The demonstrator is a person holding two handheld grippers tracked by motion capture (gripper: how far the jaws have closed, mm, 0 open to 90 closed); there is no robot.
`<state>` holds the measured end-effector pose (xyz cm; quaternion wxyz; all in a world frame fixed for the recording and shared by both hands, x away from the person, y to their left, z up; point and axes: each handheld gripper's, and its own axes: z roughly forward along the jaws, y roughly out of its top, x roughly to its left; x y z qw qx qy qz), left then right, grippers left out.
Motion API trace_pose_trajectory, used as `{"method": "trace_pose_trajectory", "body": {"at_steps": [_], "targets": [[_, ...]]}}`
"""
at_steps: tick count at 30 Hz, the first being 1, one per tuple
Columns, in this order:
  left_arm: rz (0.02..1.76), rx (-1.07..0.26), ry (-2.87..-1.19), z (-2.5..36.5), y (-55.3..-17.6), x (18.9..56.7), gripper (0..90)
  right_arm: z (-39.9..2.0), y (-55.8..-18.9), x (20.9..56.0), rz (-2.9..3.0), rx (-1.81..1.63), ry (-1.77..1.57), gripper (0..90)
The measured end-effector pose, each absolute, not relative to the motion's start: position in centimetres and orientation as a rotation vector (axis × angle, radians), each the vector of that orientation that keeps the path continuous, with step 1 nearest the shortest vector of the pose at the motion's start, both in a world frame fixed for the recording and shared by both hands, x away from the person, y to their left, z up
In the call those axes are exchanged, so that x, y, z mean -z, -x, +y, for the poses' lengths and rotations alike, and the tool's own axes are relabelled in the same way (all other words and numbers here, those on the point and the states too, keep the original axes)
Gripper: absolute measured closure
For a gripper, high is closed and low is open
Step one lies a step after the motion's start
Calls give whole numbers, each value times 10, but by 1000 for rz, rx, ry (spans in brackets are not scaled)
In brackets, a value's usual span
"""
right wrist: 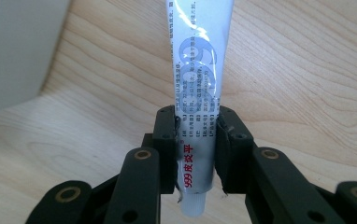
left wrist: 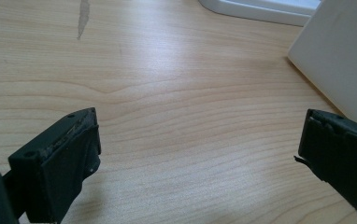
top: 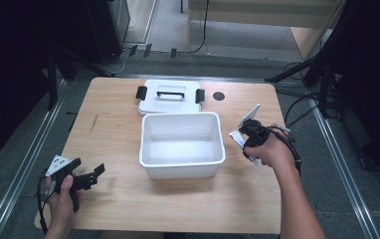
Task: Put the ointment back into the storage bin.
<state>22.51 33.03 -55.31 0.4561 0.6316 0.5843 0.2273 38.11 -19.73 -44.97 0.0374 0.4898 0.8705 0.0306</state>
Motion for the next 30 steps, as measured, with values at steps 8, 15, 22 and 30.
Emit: {"method": "trace_pose_trajectory", "body": {"at_steps": [8, 15, 22, 30], "targets": [[1441, -559, -1555, 330, -225, 553, 0, -187, -380, 424, 2657, -148, -1553, 736], [1441, -558, -1555, 330, -225, 553, 0, -182, -381, 408, 2635, -202, -1582, 736], [1442, -558, -1555, 330, -225, 553, 0, -174, -382, 393, 2610, -250, -1594, 736], [1442, -558, -1555, 330, -225, 553, 0, -159, -382, 378, 2621, -274, -1542, 736]]}}
